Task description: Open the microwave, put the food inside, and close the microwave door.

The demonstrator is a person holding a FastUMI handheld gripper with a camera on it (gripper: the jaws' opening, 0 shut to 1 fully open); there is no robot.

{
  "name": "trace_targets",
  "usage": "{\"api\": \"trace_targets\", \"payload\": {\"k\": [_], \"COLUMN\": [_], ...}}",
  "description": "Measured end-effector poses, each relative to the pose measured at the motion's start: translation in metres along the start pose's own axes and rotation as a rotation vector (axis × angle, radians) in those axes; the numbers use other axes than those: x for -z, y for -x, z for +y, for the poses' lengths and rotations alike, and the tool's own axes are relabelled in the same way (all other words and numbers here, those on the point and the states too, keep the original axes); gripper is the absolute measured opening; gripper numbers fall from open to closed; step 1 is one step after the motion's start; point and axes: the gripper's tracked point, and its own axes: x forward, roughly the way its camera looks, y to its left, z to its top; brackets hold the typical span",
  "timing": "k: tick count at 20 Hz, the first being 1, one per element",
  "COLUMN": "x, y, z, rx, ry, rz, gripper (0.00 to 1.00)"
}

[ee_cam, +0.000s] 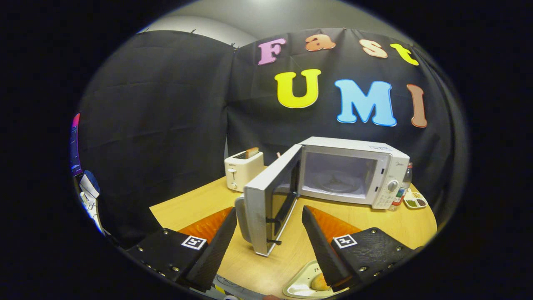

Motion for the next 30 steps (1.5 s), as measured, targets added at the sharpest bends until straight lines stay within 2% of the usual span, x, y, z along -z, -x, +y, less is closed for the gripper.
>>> {"api": "trace_targets", "payload": {"k": [6, 11, 21, 30], "x": [0.048, 0.097, 0.174, 0.208], "y": [0.01, 0.014, 0.02, 0.027], "z": [-0.068, -0.102, -0.111, -0.114], "rx": [0.101, 0.137, 0.101, 0.084], "ry": [-0.044, -0.066, -0.067, -0.047], "rz": [0.096, 0.213, 0.422, 0.529], "gripper": [0.95, 0.95, 0.95, 0.95]}}
